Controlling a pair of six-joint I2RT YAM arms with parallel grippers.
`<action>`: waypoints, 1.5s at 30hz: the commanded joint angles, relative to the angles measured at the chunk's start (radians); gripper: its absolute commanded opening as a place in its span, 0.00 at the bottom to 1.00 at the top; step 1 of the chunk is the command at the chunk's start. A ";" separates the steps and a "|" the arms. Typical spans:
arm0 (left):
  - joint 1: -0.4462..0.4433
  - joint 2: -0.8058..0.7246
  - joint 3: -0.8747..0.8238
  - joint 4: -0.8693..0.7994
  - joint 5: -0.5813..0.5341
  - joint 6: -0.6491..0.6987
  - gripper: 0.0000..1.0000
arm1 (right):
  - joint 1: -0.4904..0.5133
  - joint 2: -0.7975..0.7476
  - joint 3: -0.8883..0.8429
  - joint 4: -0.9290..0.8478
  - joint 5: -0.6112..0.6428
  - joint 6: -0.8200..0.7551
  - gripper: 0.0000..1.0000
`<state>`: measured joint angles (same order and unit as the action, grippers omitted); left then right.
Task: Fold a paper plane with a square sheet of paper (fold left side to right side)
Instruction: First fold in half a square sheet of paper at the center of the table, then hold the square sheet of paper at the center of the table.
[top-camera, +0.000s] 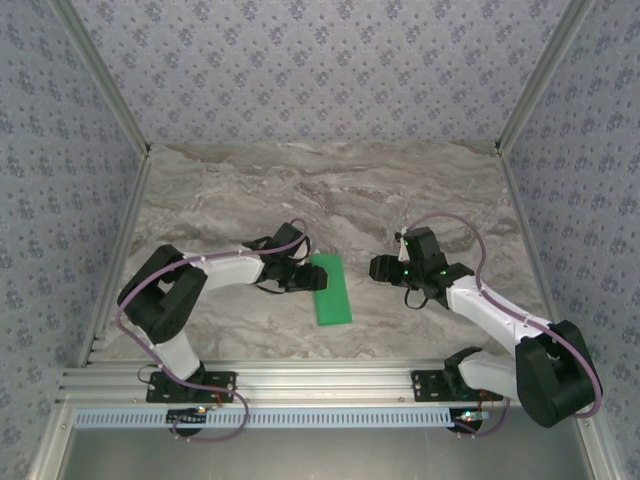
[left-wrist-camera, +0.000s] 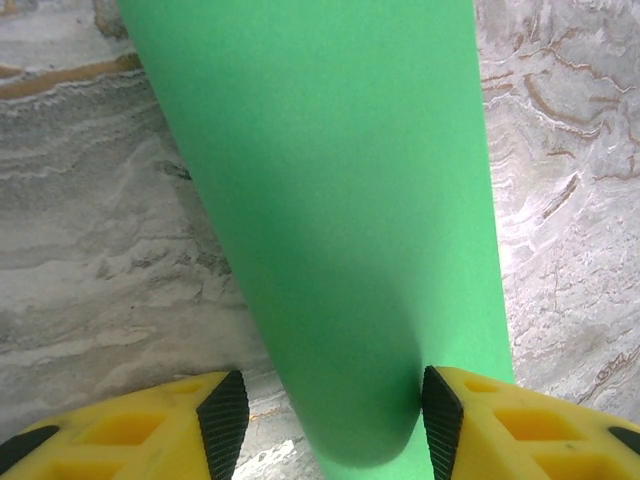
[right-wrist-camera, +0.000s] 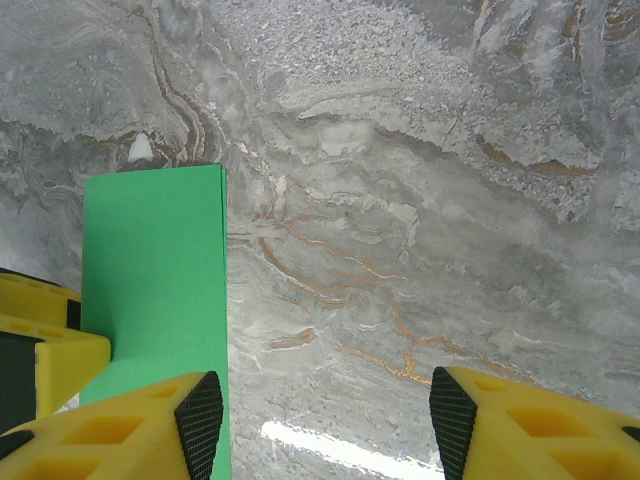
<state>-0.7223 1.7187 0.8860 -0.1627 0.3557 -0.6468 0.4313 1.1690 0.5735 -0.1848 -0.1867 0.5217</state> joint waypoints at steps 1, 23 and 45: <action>-0.011 0.060 -0.007 -0.035 -0.054 0.026 0.53 | -0.005 -0.014 -0.011 -0.015 0.001 -0.015 0.60; -0.014 0.054 -0.004 -0.061 -0.057 0.055 0.53 | -0.005 0.014 -0.004 -0.008 -0.011 -0.013 0.61; -0.013 0.061 -0.004 -0.064 -0.070 0.046 0.53 | 0.007 0.058 -0.014 0.111 -0.134 0.042 0.58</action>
<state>-0.7269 1.7226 0.8959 -0.1833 0.3470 -0.6170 0.4316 1.2045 0.5728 -0.1490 -0.2466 0.5323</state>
